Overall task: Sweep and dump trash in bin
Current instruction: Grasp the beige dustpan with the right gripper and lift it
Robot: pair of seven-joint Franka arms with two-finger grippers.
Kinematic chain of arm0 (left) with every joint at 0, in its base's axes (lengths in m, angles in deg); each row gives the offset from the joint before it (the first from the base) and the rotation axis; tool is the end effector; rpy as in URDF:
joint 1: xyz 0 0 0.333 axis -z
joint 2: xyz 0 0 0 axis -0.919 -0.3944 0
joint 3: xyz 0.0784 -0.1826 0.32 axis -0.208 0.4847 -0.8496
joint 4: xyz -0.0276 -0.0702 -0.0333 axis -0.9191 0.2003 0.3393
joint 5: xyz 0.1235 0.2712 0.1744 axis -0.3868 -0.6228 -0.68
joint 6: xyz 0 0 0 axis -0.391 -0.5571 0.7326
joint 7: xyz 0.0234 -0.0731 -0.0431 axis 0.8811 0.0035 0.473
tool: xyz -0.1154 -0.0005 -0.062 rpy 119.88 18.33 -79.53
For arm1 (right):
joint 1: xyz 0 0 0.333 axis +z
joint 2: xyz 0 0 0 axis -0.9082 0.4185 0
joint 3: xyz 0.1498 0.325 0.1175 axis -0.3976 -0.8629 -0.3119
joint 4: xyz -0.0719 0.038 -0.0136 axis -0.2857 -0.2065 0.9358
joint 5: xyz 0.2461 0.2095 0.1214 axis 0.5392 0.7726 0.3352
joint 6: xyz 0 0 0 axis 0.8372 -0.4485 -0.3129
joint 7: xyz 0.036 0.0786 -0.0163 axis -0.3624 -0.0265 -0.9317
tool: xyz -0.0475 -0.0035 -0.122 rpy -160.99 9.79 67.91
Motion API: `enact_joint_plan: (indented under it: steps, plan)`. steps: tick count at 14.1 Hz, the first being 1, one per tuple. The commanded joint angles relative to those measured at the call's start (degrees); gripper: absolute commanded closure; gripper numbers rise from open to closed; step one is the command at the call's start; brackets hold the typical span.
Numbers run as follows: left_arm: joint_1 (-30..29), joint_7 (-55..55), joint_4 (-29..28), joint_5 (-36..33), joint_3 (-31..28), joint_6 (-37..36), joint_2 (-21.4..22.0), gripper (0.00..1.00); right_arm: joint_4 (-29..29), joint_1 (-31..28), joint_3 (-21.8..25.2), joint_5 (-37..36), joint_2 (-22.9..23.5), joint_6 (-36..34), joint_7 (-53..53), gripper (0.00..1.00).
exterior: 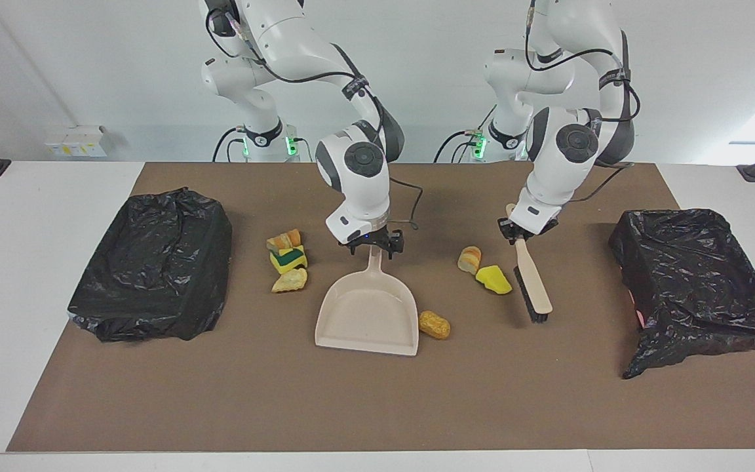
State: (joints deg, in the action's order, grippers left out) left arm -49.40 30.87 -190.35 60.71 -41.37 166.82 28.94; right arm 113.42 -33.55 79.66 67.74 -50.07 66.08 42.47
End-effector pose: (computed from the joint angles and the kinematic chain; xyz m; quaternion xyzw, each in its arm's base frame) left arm 0.4804 -0.1388 0.4462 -0.9986 -0.0195 0.0479 0.0116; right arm 0.5253 0.3335 0.3922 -0.9958 0.0866 0.0256 0.0166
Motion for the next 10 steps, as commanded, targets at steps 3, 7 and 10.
enact_joint_plan:
  steps: [3, 7, 10]
  plan:
    - [-0.32, -0.98, -1.74, 0.84, 0.28, 1.41, 0.96, 1.0, -0.33, 0.8, 0.02, 1.03, -1.63, 0.42, 1.75, 0.0]
    - [-0.24, -0.98, -1.82, 0.84, 0.28, 1.06, 1.05, 1.0, -0.34, 0.72, 0.02, 1.03, -1.63, 0.07, 2.0, 1.0]
    - [-0.32, -0.98, -1.82, 0.84, 0.28, 0.88, 1.05, 1.0, -0.34, 0.63, 0.02, 1.12, -1.63, -0.28, 2.27, 1.0]
